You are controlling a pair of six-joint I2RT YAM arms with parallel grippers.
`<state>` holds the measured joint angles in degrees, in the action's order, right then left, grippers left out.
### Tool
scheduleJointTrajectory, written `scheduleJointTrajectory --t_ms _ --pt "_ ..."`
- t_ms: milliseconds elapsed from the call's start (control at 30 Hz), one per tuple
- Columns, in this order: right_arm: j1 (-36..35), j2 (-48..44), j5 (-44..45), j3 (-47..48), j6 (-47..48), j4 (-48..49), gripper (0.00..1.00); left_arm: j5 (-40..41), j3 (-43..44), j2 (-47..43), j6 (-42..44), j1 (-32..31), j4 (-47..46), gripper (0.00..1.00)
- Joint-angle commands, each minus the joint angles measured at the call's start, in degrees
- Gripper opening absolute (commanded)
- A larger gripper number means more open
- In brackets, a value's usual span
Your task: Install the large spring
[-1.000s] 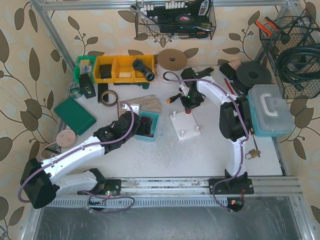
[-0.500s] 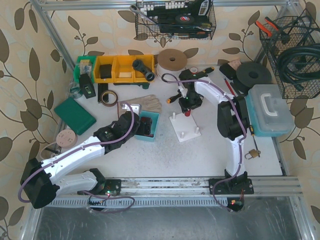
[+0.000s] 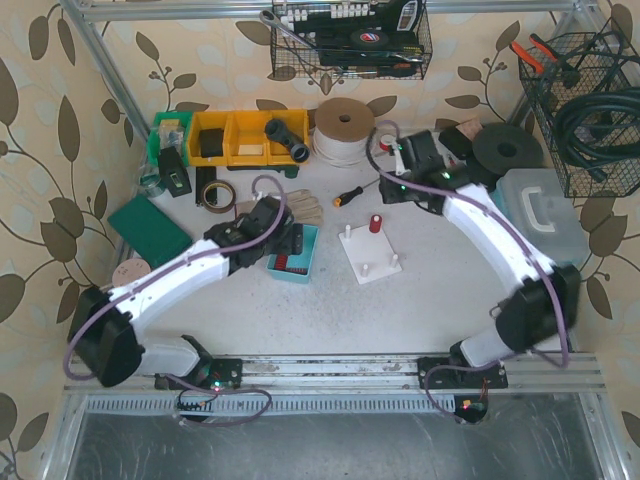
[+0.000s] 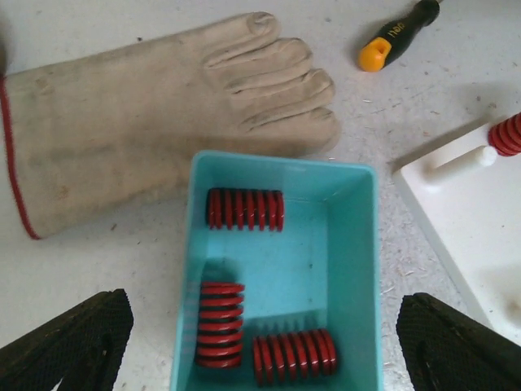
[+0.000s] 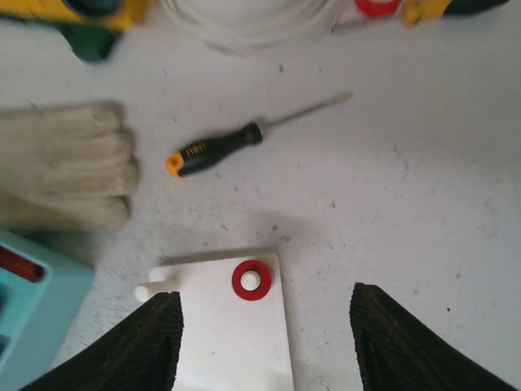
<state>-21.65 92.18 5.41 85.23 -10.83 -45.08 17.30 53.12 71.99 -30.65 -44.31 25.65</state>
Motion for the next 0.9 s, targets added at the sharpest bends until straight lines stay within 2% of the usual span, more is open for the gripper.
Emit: scheduleJointTrajectory --t_ms 0,133,233,400,633,867 --pt "-0.10 -14.17 -0.90 -13.45 -10.88 18.96 0.58 -4.58 11.39 7.63 1.96 0.54 12.74 0.91" --pt "-0.10 -23.81 -5.71 -26.98 -16.72 34.82 0.58 -8.38 14.41 13.52 1.91 0.71 16.33 0.87" --pt "-0.06 -26.07 -7.05 -32.17 -18.08 42.33 0.58 -13.91 13.52 14.15 1.37 0.71 13.06 0.85" --pt "-0.07 -23.63 -7.71 -31.71 -15.49 43.85 0.57 -16.52 10.74 15.91 3.55 0.80 6.34 0.83" --pt "-0.07 -19.74 -12.43 -31.70 -14.66 47.61 0.54 -14.69 6.77 17.59 4.89 1.86 -0.16 0.80" --pt "-0.10 -16.73 -12.99 -31.25 -14.51 49.53 0.51 -12.29 4.59 12.66 1.28 2.64 -2.42 0.76"
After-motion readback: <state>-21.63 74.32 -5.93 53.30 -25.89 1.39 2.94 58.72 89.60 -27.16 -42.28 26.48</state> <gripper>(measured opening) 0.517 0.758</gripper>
